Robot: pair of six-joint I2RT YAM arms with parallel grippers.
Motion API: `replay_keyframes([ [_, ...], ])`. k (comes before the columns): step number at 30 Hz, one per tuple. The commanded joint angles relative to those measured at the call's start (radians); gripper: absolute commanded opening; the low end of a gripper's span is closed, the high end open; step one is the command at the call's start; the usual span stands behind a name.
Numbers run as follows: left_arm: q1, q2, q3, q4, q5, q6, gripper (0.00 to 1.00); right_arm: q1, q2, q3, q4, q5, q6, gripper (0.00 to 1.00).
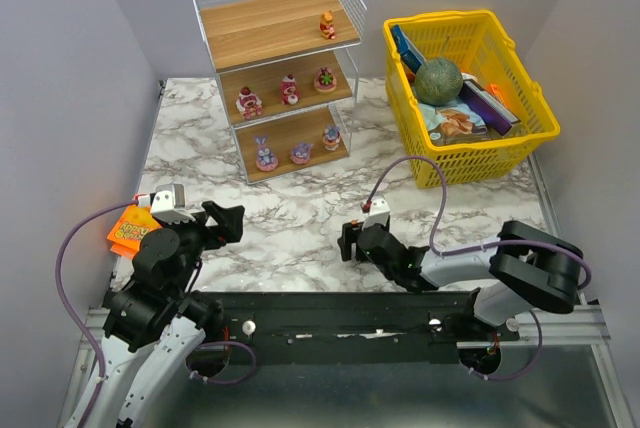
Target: Place and organize the plastic toys onto the shelf
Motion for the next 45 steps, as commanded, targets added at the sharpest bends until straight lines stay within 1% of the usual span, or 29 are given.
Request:
replay_keyframes([
  [1,0.001,-0.008,-0.009,0.021,0.012,0.016,0.99,0.003,0.124,0.036,-0.02,0.07,-0.012,0.82],
  [6,0.001,-0.001,-0.009,0.021,0.015,0.018,0.99,0.003,0.206,0.075,-0.035,0.119,-0.02,0.82],
  [9,0.001,-0.001,-0.009,0.022,0.017,0.018,0.99,0.003,0.224,0.097,-0.053,0.137,-0.021,0.79],
  [16,0.001,0.004,-0.009,0.021,0.015,0.018,0.99,0.004,0.206,0.089,-0.053,0.147,-0.05,0.74],
  [20,0.001,0.003,-0.009,0.021,0.015,0.018,0.99,0.0,0.189,0.071,-0.015,0.13,-0.092,0.71],
  [23,0.001,0.003,-0.008,0.021,0.015,0.018,0.99,-0.011,0.189,0.072,-0.012,0.108,-0.103,0.65],
  [24,0.001,0.003,-0.009,0.021,0.014,0.016,0.99,-0.014,0.193,0.076,-0.014,0.105,-0.101,0.61],
  [27,0.001,0.003,-0.008,0.022,0.014,0.016,0.99,-0.019,0.203,0.082,-0.02,0.105,-0.087,0.55],
  [29,0.001,0.003,-0.009,0.022,0.014,0.016,0.99,-0.02,0.206,0.086,-0.026,0.11,-0.08,0.54],
  [32,0.001,0.004,-0.009,0.021,0.014,0.016,0.99,-0.02,0.207,0.095,-0.032,0.119,-0.073,0.48],
  [35,0.001,0.004,-0.009,0.021,0.014,0.016,0.99,-0.019,0.201,0.108,-0.044,0.13,-0.076,0.37],
  [36,0.001,0.004,-0.009,0.021,0.014,0.016,0.99,-0.019,0.198,0.115,-0.05,0.131,-0.086,0.29],
  [38,0.001,0.003,-0.009,0.021,0.012,0.016,0.99,-0.02,0.183,0.132,-0.084,0.139,-0.093,0.19],
  [39,0.003,0.003,-0.009,0.021,0.014,0.016,0.99,-0.019,0.178,0.154,-0.099,0.141,-0.106,0.1],
  [42,0.001,0.003,-0.009,0.021,0.014,0.016,0.99,-0.02,0.125,0.216,-0.197,0.15,-0.119,0.02],
  [44,0.001,0.001,-0.008,0.021,0.014,0.016,0.99,-0.019,0.08,0.243,-0.262,0.15,-0.129,0.01],
  [45,0.001,0.001,-0.009,0.021,0.014,0.016,0.99,-0.02,0.022,0.258,-0.283,0.138,-0.136,0.01],
])
